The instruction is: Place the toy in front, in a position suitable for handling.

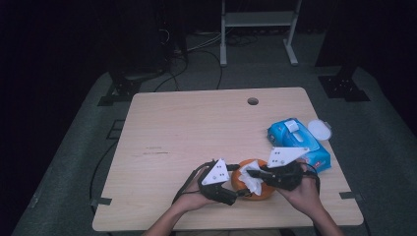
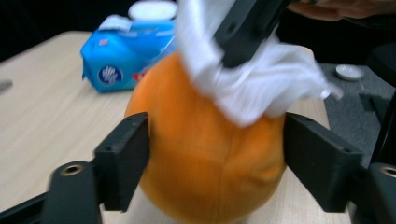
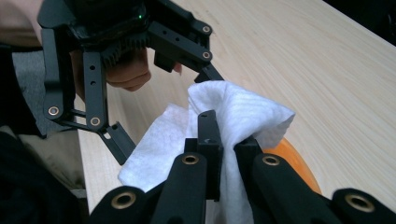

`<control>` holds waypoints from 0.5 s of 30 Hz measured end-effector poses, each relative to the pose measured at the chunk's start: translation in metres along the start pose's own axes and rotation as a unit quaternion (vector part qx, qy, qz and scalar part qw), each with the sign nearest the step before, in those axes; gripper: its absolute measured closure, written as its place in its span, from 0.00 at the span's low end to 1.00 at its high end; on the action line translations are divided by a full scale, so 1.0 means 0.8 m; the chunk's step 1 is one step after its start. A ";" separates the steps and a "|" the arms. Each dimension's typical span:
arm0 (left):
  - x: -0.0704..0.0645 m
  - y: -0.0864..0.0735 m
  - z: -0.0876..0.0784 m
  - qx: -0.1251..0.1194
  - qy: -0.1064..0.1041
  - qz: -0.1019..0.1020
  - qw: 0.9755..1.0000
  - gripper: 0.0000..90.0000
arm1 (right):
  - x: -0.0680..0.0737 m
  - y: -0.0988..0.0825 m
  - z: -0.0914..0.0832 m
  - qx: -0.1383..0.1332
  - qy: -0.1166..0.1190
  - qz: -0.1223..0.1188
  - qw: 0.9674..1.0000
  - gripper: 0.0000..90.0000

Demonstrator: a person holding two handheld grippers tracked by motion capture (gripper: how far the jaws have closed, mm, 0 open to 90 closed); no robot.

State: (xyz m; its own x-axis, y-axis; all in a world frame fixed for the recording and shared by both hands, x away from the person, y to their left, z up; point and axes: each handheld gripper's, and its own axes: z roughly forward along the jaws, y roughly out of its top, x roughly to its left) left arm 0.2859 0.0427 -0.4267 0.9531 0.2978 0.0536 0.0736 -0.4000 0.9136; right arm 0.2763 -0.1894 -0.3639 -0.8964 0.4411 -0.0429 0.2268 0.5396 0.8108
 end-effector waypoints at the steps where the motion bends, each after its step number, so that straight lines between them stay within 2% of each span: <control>1: 0.001 -0.001 0.000 0.001 0.002 -0.003 1.000 0.28 | -0.002 -0.001 -0.001 -0.001 0.002 0.001 1.000 0.95; 3: 0.001 0.000 -0.001 0.000 0.003 -0.003 1.000 0.34 | -0.003 -0.001 -0.002 0.001 -0.003 0.000 1.000 0.95; 6: -0.004 0.004 -0.001 0.003 0.005 0.014 1.000 0.38 | 0.001 0.001 -0.001 0.001 -0.002 -0.001 1.000 0.95; 9: -0.012 0.006 0.001 0.004 -0.002 0.037 0.999 0.39 | 0.016 0.006 0.010 0.003 0.016 -0.017 1.000 0.95; 11: -0.014 0.004 0.001 0.007 -0.003 0.048 0.999 0.40 | 0.022 0.009 0.016 0.009 0.013 -0.032 0.999 0.95; 15: -0.010 0.000 -0.001 0.008 -0.007 0.053 0.999 0.40 | 0.009 0.007 0.005 -0.002 -0.010 -0.012 1.000 0.95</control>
State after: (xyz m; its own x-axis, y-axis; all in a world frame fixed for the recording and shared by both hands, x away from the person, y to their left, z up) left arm 0.2782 0.0414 -0.4270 0.9599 0.2411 0.1434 -0.0227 -0.4426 0.8964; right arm 0.2725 -0.1802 -0.3620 -0.8941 0.4417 -0.0746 0.2027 0.5474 0.8119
